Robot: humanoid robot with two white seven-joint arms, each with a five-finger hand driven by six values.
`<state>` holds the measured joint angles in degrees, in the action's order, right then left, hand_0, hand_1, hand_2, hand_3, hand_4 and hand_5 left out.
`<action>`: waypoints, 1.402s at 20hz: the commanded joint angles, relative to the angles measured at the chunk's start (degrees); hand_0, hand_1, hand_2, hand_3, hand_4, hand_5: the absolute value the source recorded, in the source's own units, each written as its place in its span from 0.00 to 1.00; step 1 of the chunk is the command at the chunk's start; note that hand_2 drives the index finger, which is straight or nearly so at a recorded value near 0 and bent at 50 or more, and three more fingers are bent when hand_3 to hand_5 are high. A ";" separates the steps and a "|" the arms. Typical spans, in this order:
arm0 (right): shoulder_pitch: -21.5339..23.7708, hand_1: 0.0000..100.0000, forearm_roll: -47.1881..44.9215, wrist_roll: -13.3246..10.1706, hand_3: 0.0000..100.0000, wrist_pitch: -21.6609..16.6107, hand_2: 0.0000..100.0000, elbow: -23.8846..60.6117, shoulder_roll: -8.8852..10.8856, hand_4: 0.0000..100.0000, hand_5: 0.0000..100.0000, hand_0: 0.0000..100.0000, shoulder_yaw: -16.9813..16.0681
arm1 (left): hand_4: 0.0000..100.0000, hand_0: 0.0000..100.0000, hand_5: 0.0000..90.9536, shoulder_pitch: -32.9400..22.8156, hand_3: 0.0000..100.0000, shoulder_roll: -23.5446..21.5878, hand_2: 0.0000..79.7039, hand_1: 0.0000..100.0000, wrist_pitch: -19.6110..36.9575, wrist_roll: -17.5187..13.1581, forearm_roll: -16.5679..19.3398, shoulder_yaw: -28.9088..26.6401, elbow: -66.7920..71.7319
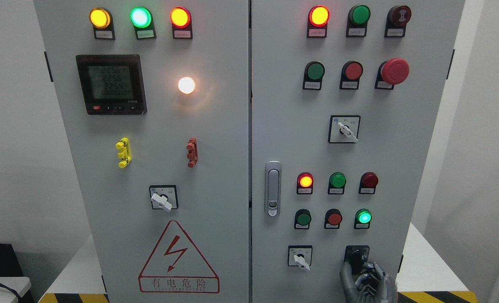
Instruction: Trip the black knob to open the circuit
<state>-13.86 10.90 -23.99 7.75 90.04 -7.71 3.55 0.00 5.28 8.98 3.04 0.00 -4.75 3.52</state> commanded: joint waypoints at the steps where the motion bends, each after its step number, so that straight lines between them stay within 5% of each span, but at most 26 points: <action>1: 0.06 0.74 0.00 -0.01 0.91 0.07 0.56 -0.13 -0.03 0.92 0.96 0.43 -0.04 | 0.00 0.12 0.00 0.44 0.00 -0.01 0.00 0.39 -0.02 0.03 1.84 0.00 0.00; 28: 0.23 0.78 0.00 -0.10 0.87 -0.19 0.49 0.05 0.06 0.90 0.96 0.44 -0.04 | 0.00 0.12 0.00 0.44 0.00 0.08 0.00 0.39 -0.02 0.03 1.93 0.00 0.00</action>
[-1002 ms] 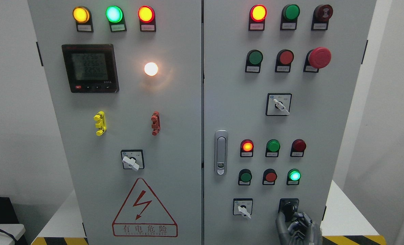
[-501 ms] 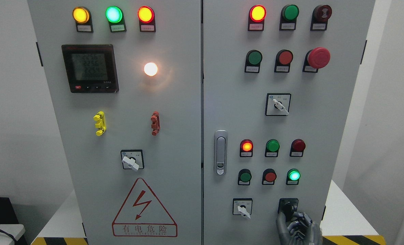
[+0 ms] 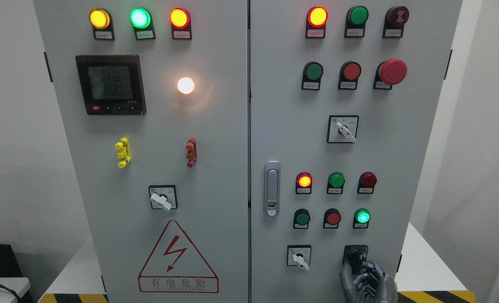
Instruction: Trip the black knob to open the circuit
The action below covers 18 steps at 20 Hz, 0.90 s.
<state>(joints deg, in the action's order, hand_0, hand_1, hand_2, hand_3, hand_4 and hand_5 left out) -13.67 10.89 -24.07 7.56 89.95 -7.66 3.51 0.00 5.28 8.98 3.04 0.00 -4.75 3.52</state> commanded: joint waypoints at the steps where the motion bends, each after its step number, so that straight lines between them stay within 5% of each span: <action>1: 0.05 0.78 0.01 -0.02 0.87 0.00 0.49 -0.04 0.10 0.90 0.96 0.43 0.00 | 0.00 0.12 0.00 0.44 0.00 0.08 0.00 0.39 -0.02 0.03 1.93 0.00 0.00; 18: 0.14 0.79 1.95 -0.10 0.87 -0.71 0.49 0.13 0.55 0.90 0.96 0.43 -0.44 | 0.00 0.12 0.00 0.44 0.00 -0.01 0.00 0.39 -0.02 0.03 1.93 0.00 0.00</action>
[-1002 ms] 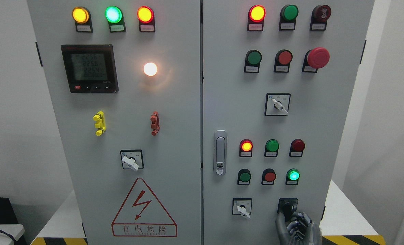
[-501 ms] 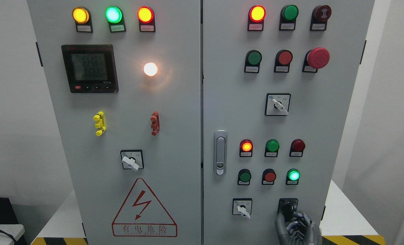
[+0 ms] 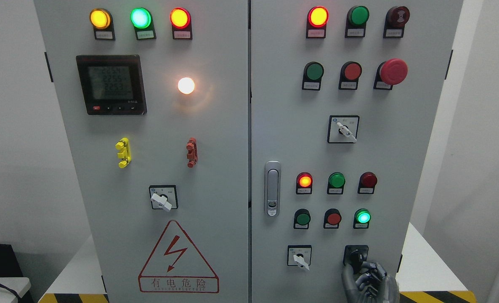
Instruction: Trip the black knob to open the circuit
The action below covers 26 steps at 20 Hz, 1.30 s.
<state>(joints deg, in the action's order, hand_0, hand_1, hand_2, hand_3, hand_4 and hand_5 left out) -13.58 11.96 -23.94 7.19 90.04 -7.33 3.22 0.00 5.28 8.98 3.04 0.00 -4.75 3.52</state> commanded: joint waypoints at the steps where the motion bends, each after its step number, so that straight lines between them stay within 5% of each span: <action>1: 0.05 0.79 0.87 -0.23 0.87 -0.42 0.49 0.05 0.21 0.90 0.96 0.43 -0.14 | 0.00 0.12 0.00 0.44 0.00 -0.01 0.00 0.39 -0.02 0.03 1.93 0.00 0.00; 26: 2.07 0.81 0.87 -0.06 0.85 -3.68 0.39 0.57 1.52 0.89 0.96 0.44 0.03 | 0.00 0.12 0.00 0.44 0.00 -0.01 0.00 0.39 -0.02 0.03 1.85 0.00 0.00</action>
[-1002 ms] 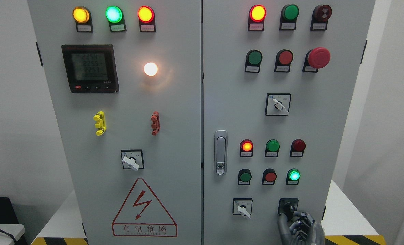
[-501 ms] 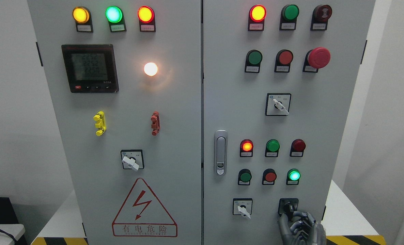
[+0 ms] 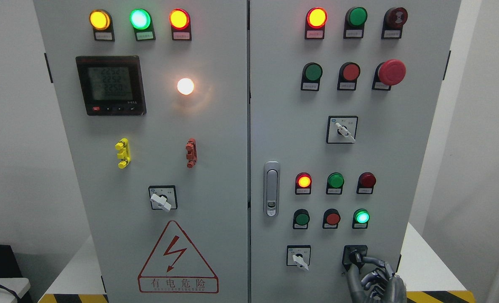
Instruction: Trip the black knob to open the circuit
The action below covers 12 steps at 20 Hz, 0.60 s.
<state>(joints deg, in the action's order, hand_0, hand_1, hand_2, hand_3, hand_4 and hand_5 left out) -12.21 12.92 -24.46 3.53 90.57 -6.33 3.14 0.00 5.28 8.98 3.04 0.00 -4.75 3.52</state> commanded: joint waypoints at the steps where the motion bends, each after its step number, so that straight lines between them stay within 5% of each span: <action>1: 0.87 0.81 -0.09 0.47 0.85 -0.01 0.39 0.13 0.62 0.89 0.96 0.44 0.11 | 0.00 0.12 0.00 0.44 0.00 0.00 0.00 0.39 -0.02 0.03 1.93 0.00 0.00; 7: 2.10 0.80 -0.09 0.47 0.85 -0.18 0.40 0.83 1.05 0.89 0.95 0.43 0.20 | 0.00 0.12 0.00 0.44 0.00 0.00 0.00 0.39 -0.02 0.03 1.84 0.00 0.00; 12: 3.95 0.75 -0.09 0.47 0.83 -4.66 0.40 1.10 2.28 0.84 0.91 0.43 0.11 | 0.00 0.12 0.00 0.44 0.00 0.00 0.00 0.39 -0.02 0.03 1.93 0.00 0.00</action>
<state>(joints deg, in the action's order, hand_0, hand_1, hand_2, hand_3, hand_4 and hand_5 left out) -10.01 12.85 -23.71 0.65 91.05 -5.56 3.28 0.00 5.28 8.98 3.04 0.00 -4.75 3.52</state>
